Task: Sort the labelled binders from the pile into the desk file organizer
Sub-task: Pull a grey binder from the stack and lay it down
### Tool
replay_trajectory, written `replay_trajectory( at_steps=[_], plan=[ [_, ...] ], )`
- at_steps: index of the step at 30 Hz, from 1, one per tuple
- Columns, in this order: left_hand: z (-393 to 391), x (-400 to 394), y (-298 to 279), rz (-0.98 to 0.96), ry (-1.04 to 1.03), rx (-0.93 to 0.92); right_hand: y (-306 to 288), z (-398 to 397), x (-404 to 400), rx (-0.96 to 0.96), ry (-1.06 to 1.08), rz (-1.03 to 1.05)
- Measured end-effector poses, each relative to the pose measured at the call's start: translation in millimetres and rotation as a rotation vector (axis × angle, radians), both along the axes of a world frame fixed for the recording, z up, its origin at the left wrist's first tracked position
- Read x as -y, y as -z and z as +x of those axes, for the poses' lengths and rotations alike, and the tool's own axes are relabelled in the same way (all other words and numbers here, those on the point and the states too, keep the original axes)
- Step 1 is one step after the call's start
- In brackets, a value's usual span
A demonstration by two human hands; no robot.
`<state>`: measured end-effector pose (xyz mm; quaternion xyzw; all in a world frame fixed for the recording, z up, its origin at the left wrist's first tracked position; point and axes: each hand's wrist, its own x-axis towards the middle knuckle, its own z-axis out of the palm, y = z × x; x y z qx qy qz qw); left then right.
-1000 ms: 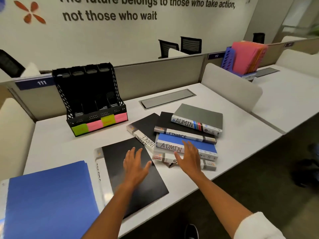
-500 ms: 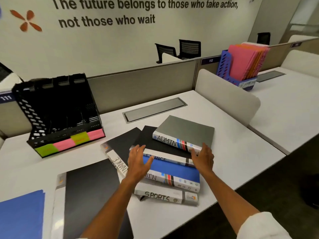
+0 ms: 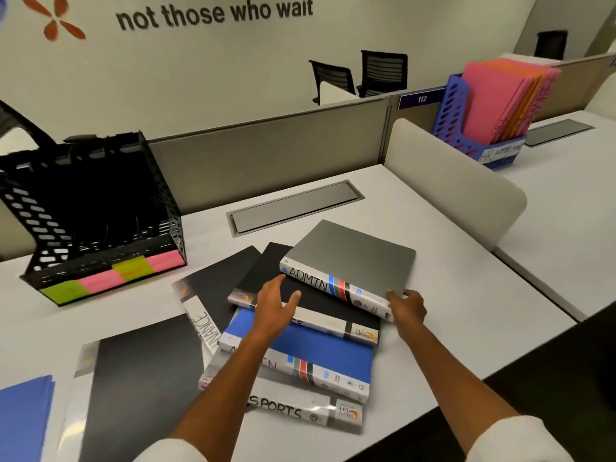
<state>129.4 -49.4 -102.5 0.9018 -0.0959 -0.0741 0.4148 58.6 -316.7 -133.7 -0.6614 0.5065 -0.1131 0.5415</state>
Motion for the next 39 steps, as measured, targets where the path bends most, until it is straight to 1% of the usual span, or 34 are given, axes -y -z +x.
replay_trajectory(
  at_steps=[5, 10, 13, 15, 17, 21, 23, 25, 27, 28, 31, 34, 36, 39],
  plan=[
    [4, 11, 0, -0.057, -0.042, -0.041, 1, -1, 5, 0.101, 0.098, 0.137],
    [-8, 16, -1, -0.056, -0.001, -0.043, -8, -4, 1, 0.237, 0.178, 0.223],
    [-15, 13, -4, -0.086, 0.001, -0.067, -16, -5, -13, 0.334, 0.184, 0.319],
    [-17, 11, -9, -0.146, -0.024, -0.112, -25, -7, -24, 0.403, 0.171, 0.372],
    [-20, 9, -14, -0.237, -0.046, -0.168, -37, -10, -38, 0.463, 0.158, 0.409],
    [-25, 1, -23, -0.488, -0.098, -0.330, -58, -18, -69, 0.588, 0.122, 0.531],
    [-25, -5, -28, -0.647, -0.160, -0.417, -66, -22, -89, 0.639, 0.089, 0.587],
    [-25, -15, -33, -0.858, -0.210, -0.494, -73, -24, -112, 0.685, 0.048, 0.620],
    [-26, -29, -40, -1.062, -0.235, -0.539, -78, -25, -138, 0.695, -0.018, 0.614],
    [-26, -36, -43, -1.133, -0.261, -0.537, -79, -24, -151, 0.686, -0.054, 0.605],
    [-27, -60, -47, -1.268, -0.443, -0.471, -78, -23, -189, 0.667, -0.179, 0.568],
    [-24, -93, -49, -1.318, -0.611, -0.418, -72, -22, -227, 0.640, -0.281, 0.533],
    [-21, -118, -51, -1.305, -0.643, -0.395, -65, -22, -251, 0.615, -0.303, 0.514],
    [-16, -158, -57, -1.280, -0.670, -0.321, -58, -23, -285, 0.493, -0.262, 0.436]
  ],
)
